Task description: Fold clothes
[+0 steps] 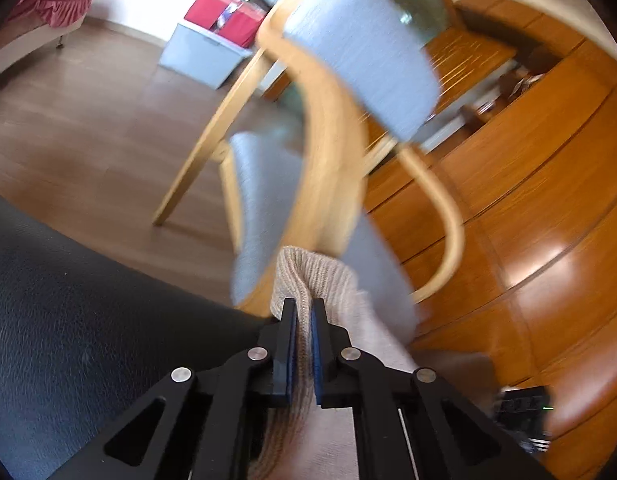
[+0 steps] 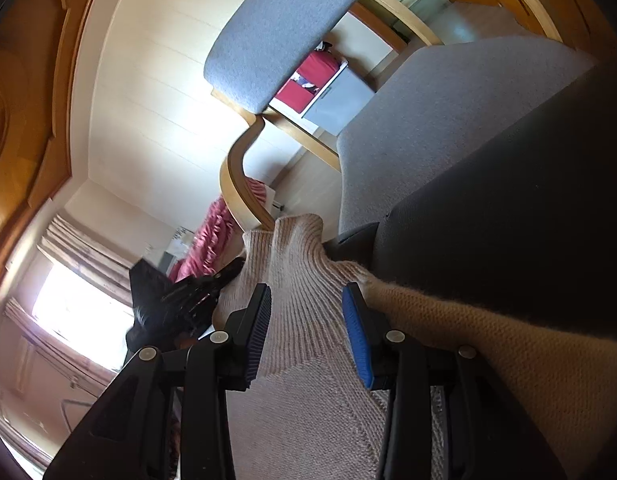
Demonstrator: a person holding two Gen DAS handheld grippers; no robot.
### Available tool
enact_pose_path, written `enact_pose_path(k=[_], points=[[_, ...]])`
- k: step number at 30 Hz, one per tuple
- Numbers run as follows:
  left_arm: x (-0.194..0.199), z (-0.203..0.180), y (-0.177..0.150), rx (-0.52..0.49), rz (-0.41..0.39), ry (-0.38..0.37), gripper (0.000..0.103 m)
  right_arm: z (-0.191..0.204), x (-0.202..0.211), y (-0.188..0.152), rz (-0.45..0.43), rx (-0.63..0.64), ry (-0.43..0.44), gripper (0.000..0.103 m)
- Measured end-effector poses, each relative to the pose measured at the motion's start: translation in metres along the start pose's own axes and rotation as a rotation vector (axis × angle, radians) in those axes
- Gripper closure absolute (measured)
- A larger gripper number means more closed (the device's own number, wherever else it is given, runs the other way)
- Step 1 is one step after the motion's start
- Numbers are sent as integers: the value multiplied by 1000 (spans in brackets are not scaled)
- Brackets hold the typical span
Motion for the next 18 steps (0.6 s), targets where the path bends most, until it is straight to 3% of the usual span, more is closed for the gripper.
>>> enact_pose_path(k=[5,8,13,18], points=[[41,-28,-3,-43,-106,-129,99,-2,3,5,-11,-70,70,63],[60,-41,-12,-67,-129,-192,99,-3,5,8,-16,-108,108,63],[85,-57,-38,-128,-102,-264,99,-3,4,9,-12,-109,112,63],[108,-65,-75,-193,-47,-274,99,-2,1,9,-9,-112,115,63]])
Point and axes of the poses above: each gripper's, at about its wrist camera, not at the fingertips, and x roughly against the way its jaws point, z to its left, y to its top, the point moved 9 cm from there along -x, roughly the way its jaws point, and after that the axes turned 10 degrees about -x, right-handed, at the moved point
